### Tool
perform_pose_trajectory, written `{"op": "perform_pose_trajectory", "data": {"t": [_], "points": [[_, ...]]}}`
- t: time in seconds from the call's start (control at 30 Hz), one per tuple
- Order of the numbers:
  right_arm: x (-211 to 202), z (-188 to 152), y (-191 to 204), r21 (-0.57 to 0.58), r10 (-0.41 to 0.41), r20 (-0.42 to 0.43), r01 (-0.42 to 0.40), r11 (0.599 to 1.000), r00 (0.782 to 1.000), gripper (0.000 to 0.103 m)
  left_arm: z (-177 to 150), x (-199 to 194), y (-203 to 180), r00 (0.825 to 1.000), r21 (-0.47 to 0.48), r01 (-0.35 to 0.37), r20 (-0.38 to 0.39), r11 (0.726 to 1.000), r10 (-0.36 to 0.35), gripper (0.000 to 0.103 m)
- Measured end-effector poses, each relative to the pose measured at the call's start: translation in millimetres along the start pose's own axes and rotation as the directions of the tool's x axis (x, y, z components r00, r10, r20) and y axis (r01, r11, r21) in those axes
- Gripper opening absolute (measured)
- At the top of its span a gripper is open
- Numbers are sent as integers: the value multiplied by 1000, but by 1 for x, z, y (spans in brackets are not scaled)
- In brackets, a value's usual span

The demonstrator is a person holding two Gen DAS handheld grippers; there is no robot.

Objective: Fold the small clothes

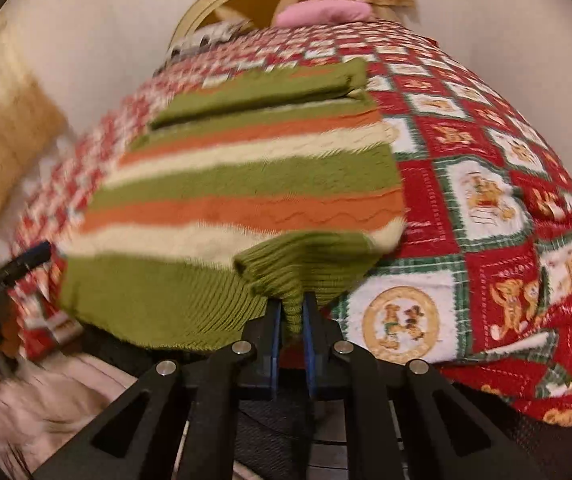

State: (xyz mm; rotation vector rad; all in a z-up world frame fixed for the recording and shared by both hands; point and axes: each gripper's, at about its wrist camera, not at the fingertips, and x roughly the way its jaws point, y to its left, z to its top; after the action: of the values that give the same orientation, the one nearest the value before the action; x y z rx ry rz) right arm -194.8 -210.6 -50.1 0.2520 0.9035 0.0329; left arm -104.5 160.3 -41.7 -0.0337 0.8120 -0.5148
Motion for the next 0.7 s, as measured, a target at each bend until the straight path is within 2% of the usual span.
{"op": "perform_pose_trajectory", "data": {"t": [0.1, 0.23, 0.37, 0.4, 0.47, 0.57, 0.7], "points": [[-10, 14, -4, 78, 90, 44, -93, 993, 995, 9, 17, 0, 14, 1000, -9, -7, 24, 1000, 7, 86], [-8, 40, -2, 118, 145, 85, -155, 981, 986, 9, 39, 5, 34, 999, -51, -17, 50, 999, 19, 86], [4, 78, -8, 130, 119, 125, -135, 982, 985, 7, 52, 10, 52, 998, -108, 7, 68, 994, 0, 86], [10, 89, -11, 136, 91, 137, -109, 985, 986, 1, 55, 12, 55, 998, -117, 10, 66, 993, -2, 86], [24, 107, -18, 136, 42, 143, -62, 989, 989, 1, 59, 17, 60, 998, -117, 13, 54, 993, -7, 86], [54, 127, -33, 161, -16, 117, -3, 987, 993, 1, 61, 21, 59, 1000, -81, -6, 30, 997, 8, 86], [62, 125, -32, 150, 7, 126, -26, 988, 992, 2, 55, 18, 57, 1000, 3, -8, -4, 1000, 8, 89]]}}
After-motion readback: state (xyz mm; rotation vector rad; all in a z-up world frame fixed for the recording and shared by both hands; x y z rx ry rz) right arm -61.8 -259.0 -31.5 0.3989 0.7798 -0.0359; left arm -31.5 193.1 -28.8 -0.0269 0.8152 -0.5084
